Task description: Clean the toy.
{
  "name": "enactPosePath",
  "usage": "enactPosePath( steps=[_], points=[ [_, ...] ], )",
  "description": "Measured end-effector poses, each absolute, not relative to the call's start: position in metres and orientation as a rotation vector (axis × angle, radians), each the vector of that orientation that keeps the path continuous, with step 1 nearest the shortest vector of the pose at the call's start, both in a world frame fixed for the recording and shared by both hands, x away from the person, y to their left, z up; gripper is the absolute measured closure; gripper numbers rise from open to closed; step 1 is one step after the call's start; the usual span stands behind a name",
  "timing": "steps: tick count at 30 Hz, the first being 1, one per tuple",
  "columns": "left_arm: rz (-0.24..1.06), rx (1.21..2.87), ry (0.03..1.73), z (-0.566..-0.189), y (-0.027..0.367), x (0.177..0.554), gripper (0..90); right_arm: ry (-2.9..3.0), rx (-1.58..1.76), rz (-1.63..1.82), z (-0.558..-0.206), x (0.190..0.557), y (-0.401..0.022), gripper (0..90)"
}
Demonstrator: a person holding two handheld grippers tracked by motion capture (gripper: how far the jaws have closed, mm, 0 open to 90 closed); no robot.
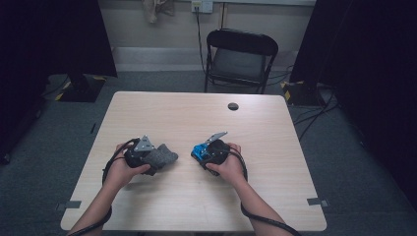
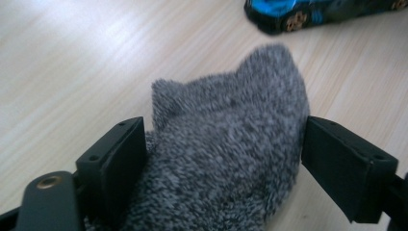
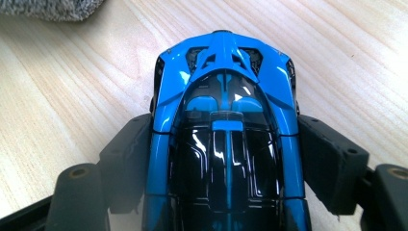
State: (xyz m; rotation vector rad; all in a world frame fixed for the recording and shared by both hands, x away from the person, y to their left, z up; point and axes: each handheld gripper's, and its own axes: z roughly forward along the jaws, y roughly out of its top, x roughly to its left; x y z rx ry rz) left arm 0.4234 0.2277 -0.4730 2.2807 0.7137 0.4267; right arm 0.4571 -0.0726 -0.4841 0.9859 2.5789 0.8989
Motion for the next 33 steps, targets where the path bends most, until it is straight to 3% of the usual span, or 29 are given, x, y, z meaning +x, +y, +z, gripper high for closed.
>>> enactPosePath(
  steps=[5, 9, 15, 21, 33],
  points=[
    [0.416, 2.264, 0.735, -0.482, 0.229, 0.423, 16.2, 2.581, 0.967, 0.905, -0.486, 0.456, -0.074, 25.6],
    [0.41, 2.271, 0.738, -0.486, 0.229, 0.421, 36.4, 2.582, 0.976, 0.922, -0.486, 0.457, -0.075, 25.7],
    [0.369, 2.23, 0.778, -0.484, 0.229, 0.417, 51.3, 2.583, 1.01, 0.914, -0.485, 0.461, -0.07, 23.9],
    [0.357, 2.188, 0.803, -0.484, 0.232, 0.417, 56.0, 2.593, 1.009, 0.851, -0.486, 0.46, -0.068, 19.3],
    [0.373, 2.175, 0.795, -0.483, 0.226, 0.416, 56.2, 2.606, 1.017, 0.839, -0.485, 0.453, -0.081, 17.9]
  ],
)
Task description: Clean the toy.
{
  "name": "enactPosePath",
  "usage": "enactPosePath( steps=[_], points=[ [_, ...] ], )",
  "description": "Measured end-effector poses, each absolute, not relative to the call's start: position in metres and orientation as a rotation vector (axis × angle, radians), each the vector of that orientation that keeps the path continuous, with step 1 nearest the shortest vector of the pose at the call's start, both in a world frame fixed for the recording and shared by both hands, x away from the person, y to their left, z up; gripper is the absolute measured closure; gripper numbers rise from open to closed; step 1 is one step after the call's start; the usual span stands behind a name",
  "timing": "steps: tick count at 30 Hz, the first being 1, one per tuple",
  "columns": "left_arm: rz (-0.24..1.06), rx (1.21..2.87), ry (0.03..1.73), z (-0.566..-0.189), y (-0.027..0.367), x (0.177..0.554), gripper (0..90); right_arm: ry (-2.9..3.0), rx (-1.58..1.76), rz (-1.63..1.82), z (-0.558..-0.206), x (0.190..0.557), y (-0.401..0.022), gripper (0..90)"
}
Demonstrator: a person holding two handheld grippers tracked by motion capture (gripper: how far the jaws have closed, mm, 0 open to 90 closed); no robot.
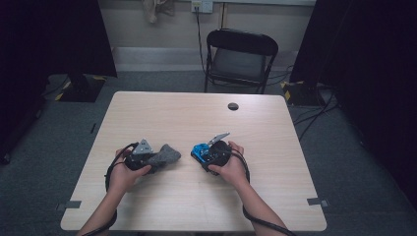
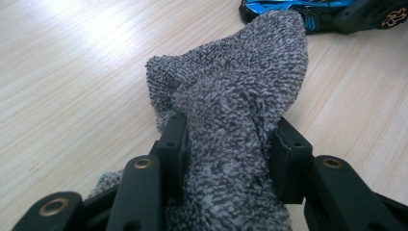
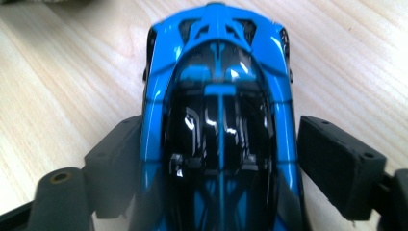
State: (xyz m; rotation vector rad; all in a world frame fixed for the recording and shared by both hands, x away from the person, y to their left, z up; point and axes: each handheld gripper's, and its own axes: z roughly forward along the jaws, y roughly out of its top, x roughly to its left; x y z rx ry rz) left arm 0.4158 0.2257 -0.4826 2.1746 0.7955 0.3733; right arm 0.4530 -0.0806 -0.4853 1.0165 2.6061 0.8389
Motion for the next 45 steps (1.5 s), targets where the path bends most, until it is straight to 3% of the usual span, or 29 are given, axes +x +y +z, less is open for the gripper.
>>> enactPosePath(
  steps=[4, 8, 45],
  points=[
    [0.376, 2.181, 0.785, -0.482, 0.225, 0.416, 56.1, 2.61, 1.004, 0.842, -0.486, 0.45, -0.083, 18.3],
    [0.378, 2.179, 0.781, -0.483, 0.224, 0.415, 56.1, 2.61, 0.993, 0.872, -0.485, 0.449, -0.085, 25.6],
    [0.372, 2.141, 0.763, -0.48, 0.223, 0.416, 55.7, 2.597, 1.072, 0.854, -0.475, 0.447, -0.096, 27.8]
  ],
)
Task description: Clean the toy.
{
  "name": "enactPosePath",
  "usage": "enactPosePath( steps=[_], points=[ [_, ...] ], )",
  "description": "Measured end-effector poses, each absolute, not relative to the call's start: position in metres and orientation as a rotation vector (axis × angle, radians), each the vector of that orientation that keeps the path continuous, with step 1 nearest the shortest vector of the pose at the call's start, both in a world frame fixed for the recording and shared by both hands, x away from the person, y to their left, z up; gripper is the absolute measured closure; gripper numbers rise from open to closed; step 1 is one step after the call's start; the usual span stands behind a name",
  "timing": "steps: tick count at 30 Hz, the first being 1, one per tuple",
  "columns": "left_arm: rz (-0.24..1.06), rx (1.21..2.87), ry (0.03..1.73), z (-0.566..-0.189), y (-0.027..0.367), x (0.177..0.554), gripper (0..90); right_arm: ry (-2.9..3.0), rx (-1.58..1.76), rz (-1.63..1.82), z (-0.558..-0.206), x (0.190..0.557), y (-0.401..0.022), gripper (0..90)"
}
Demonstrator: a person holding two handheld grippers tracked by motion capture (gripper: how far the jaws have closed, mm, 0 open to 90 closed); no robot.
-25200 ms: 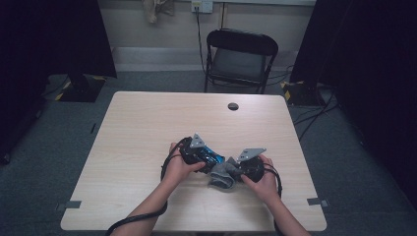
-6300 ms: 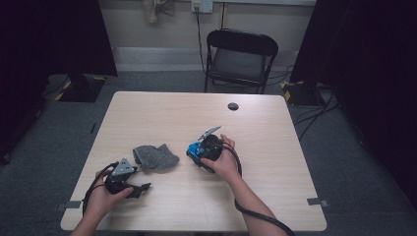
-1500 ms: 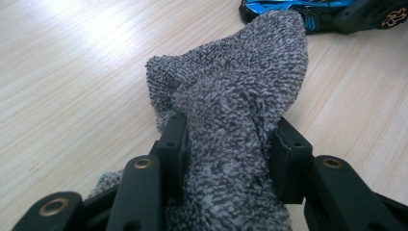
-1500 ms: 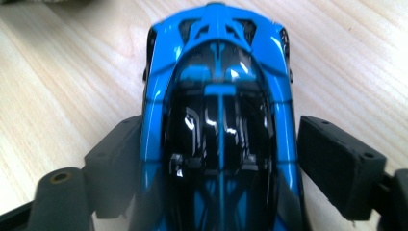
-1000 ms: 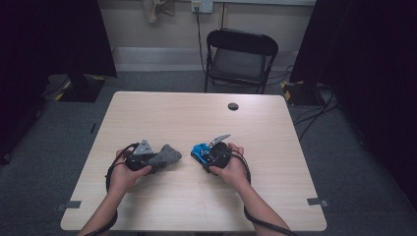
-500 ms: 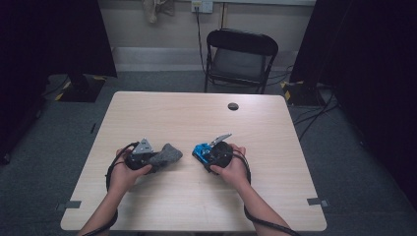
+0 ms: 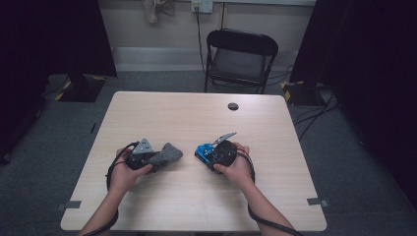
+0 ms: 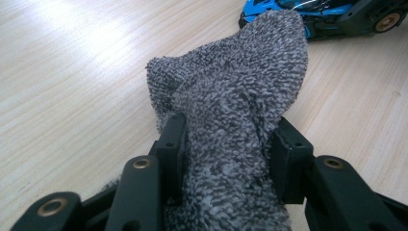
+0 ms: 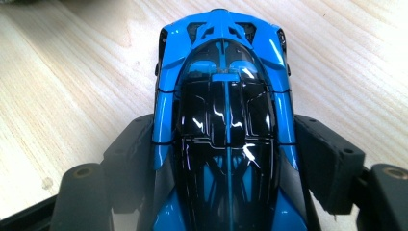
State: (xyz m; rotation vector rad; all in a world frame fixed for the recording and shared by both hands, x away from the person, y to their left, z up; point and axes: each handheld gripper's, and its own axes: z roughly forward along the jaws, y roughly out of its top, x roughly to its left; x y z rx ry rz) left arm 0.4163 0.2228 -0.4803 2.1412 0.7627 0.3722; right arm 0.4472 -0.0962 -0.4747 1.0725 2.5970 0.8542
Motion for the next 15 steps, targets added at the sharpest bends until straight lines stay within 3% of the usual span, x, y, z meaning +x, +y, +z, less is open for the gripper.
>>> enactPosePath(
  steps=[15],
  points=[
    [0.371, 2.146, 0.757, -0.4806, 0.2203, 0.4165, 54.7, 2.585, 1.036, 0.889, -0.4806, 0.4466, -0.0974, 24.9]
  ],
)
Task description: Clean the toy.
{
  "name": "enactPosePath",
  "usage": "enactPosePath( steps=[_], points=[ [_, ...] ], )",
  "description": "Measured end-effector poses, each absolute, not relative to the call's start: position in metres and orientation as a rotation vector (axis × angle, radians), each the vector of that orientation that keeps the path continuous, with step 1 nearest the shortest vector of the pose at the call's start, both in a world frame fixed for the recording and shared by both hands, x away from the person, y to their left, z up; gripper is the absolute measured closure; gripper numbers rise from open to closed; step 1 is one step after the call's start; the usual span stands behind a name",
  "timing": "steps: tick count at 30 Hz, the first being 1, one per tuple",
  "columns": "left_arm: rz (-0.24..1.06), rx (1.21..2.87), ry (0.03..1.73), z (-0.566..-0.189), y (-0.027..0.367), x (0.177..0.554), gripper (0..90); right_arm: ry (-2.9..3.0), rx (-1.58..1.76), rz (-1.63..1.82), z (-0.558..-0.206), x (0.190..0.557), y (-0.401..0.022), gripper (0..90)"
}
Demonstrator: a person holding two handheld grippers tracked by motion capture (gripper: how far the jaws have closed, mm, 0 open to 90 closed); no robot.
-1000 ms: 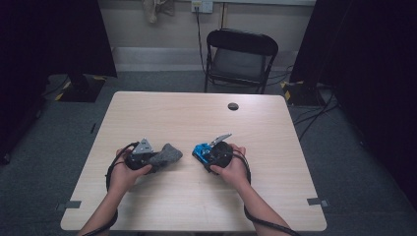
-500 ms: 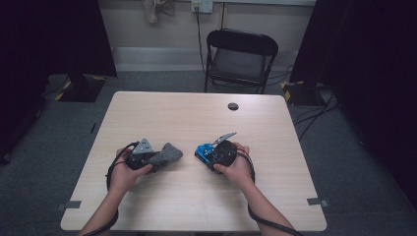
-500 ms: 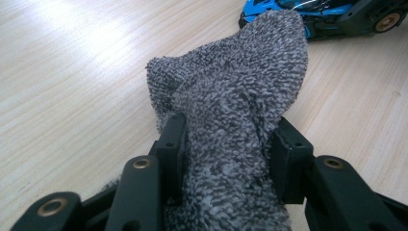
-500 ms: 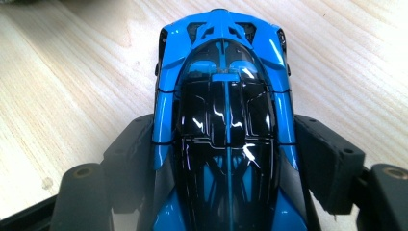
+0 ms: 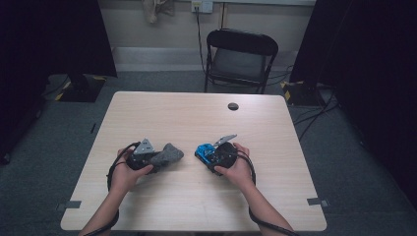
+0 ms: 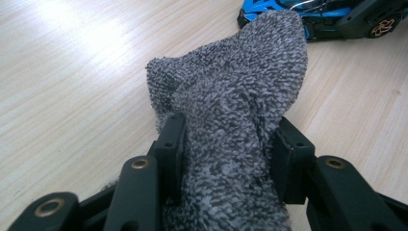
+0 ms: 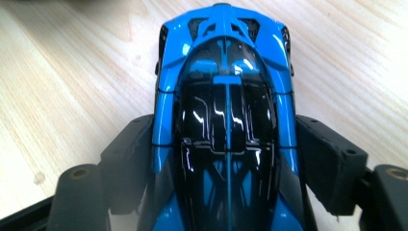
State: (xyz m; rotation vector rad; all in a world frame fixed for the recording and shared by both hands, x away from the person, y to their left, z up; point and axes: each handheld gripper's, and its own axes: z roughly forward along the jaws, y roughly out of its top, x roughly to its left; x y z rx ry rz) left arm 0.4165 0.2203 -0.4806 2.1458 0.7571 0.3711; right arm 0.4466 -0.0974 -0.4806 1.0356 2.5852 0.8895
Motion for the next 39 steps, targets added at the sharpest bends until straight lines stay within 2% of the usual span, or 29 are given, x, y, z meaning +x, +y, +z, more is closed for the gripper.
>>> enactPosePath(
  steps=[7, 11, 20, 39],
  points=[
    [0.365, 2.142, 0.756, -0.482, 0.221, 0.417, 54.5, 2.598, 1.022, 0.83, -0.483, 0.456, -0.084, 22.6],
    [0.366, 2.144, 0.755, -0.482, 0.221, 0.417, 54.3, 2.567, 1.036, 0.857, -0.486, 0.453, -0.085, 25.7],
    [0.374, 2.149, 0.747, -0.482, 0.219, 0.416, 54.3, 2.561, 1.085, 0.821, -0.483, 0.452, -0.082, 26.2],
    [0.369, 2.119, 0.753, -0.479, 0.217, 0.417, 54.4, 2.574, 1.085, 0.847, -0.469, 0.449, -0.096, 26.3]
  ],
)
